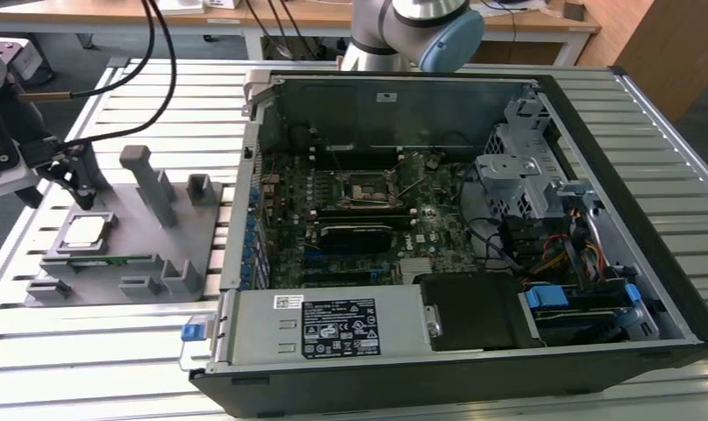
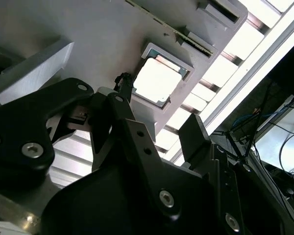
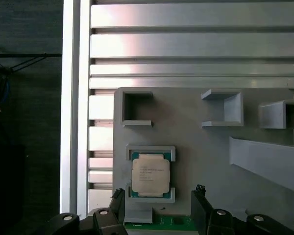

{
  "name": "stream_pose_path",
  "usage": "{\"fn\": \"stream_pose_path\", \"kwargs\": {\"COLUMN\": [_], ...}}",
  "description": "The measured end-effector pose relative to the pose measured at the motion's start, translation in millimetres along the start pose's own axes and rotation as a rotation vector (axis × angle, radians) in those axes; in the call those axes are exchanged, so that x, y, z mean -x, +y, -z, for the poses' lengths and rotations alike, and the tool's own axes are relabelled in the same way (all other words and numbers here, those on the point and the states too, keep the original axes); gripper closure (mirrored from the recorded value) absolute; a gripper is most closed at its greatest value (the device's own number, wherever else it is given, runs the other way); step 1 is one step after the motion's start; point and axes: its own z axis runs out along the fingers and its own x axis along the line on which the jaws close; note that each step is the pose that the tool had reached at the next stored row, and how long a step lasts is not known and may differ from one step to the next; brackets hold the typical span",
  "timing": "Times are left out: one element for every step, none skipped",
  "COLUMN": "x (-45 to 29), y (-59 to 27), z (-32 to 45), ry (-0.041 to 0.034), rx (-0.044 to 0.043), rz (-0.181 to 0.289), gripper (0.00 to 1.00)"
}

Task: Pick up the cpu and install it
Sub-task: 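Pick up the cpu and move it towards the insertion slot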

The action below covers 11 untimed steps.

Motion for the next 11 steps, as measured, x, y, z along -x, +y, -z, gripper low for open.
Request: {"fn": "stream_pose_path", "kwargs": {"x": [-0.6, -0.8, -0.9, -1.1, -1.3, -1.7, -1.8, -1.8, -1.8, -1.8, -1.8], "y": [-0.1, -0.1, -0.2, -0.3, -0.3, -0.3, -0.4, -0.4, -0.5, -0.6, -0.6], "z": [-1.3, -2.5, -3.7, -4.8, -5.8, -6.7, -7.9, -9.3, -10.8, -12.6, -14.3], "ry": [-0.0002, -0.0003, -0.0002, -0.0001, -0.0002, 0.0, -0.0001, -0.0001, 0.0, -0.0001, -0.0001], "rx": [0.0001, 0.0001, 0.0001, 0.0, 0.0, -0.0002, -0.0002, -0.0003, -0.0007, -0.001, -0.0017], "rz": [0.0, 0.0, 0.0, 0.0, 0.0, 0.0, 0.0, 0.0, 0.0, 0.0, 0.0], "gripper": [0.35, 0.35, 0.35, 0.35, 0.35, 0.35, 0.34, 0.29, 0.29, 0.23, 0.23]}}
